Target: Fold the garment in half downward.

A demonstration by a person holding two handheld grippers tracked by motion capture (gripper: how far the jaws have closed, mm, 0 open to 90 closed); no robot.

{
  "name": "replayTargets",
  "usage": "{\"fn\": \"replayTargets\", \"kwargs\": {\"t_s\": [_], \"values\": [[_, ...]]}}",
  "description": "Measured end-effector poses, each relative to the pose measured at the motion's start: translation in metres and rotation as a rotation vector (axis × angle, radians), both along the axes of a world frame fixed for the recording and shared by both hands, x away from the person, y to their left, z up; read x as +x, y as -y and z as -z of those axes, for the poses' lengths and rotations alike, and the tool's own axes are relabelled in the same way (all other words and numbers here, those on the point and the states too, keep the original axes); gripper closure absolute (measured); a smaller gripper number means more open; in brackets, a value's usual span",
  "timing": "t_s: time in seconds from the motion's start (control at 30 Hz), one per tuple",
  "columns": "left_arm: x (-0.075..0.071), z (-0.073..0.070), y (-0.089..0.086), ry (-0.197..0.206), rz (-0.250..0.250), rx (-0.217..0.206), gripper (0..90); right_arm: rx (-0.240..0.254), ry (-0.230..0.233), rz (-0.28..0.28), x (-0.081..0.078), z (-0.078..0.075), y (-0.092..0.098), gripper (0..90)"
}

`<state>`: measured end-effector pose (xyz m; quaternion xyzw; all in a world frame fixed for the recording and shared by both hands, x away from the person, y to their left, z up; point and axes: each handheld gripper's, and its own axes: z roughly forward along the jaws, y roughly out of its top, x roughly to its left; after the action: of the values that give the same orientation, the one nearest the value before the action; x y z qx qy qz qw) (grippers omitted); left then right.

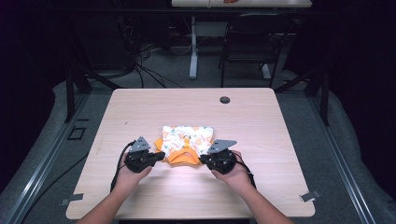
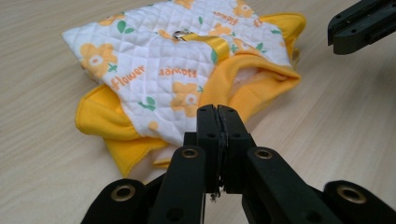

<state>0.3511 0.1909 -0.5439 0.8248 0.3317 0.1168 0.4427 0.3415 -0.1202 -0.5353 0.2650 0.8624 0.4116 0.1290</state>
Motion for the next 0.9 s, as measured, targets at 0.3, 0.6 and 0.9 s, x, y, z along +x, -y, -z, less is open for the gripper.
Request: {"fn": "replayTargets", "kwargs": {"t_s": [0.3,0.6,0.9], "values": [[-0.025,0.003,-0.006,-0.033,0.041,-0.02,87.2,-0.006,0.013,-0.026,-0.026,-0.003,0.013,81.2],[-0.041,0.013,-0.019,-0.036,0.034,-0.011,83.6,0.01,0.001,-0.021,-0.034,0.006,0.022,77.5],[-0.036,0.022,-0.027,-0.044,-0.008,-0.031,75.7,-0.045,0.015,0.023,-0.03,0.02,0.025,70.6]]}}
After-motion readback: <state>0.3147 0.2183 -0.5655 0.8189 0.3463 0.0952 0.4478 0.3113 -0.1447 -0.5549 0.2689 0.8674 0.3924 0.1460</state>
